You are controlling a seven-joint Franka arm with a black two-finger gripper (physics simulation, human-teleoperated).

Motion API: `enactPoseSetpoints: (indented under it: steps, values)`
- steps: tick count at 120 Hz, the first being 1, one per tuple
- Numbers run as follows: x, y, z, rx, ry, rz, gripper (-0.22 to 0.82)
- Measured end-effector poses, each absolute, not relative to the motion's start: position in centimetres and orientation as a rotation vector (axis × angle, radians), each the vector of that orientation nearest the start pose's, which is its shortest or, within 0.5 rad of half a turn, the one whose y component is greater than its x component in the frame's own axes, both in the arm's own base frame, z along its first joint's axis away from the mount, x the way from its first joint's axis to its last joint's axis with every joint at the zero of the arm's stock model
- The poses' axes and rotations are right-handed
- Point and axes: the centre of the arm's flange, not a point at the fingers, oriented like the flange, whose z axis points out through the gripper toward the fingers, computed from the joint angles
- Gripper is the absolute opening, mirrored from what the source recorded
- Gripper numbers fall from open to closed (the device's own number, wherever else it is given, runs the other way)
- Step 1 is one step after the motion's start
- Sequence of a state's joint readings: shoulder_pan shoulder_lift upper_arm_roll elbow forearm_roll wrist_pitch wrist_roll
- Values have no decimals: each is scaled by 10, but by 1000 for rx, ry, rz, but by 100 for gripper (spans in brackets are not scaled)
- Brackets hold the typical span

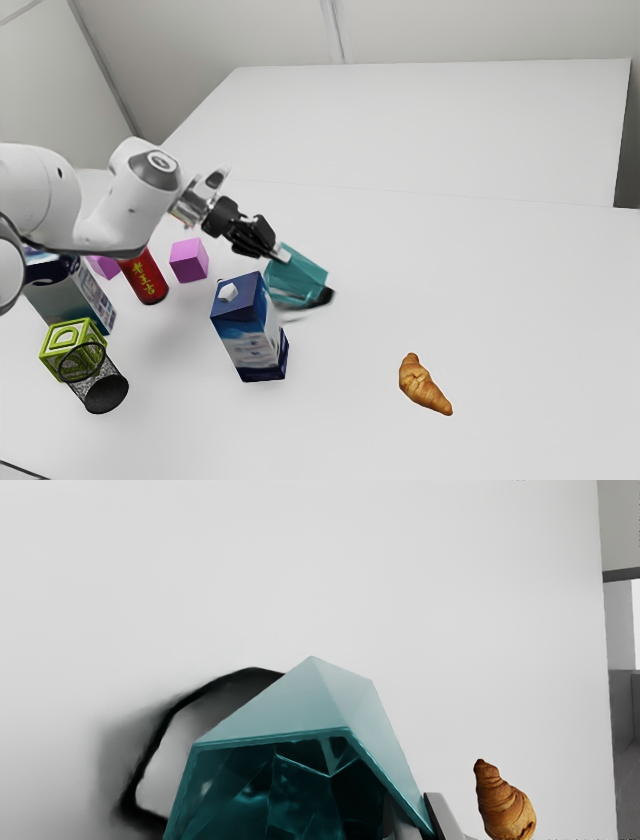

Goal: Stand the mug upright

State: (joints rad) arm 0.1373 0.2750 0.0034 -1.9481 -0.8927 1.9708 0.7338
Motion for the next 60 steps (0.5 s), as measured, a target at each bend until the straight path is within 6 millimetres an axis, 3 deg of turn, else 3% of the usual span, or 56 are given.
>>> enactPoseSetpoints:
  steps: [34,60]
  values:
    - [589,1,391,2544,-422,111,-18]
    - [584,-14,404,2786,-646,10,-18]
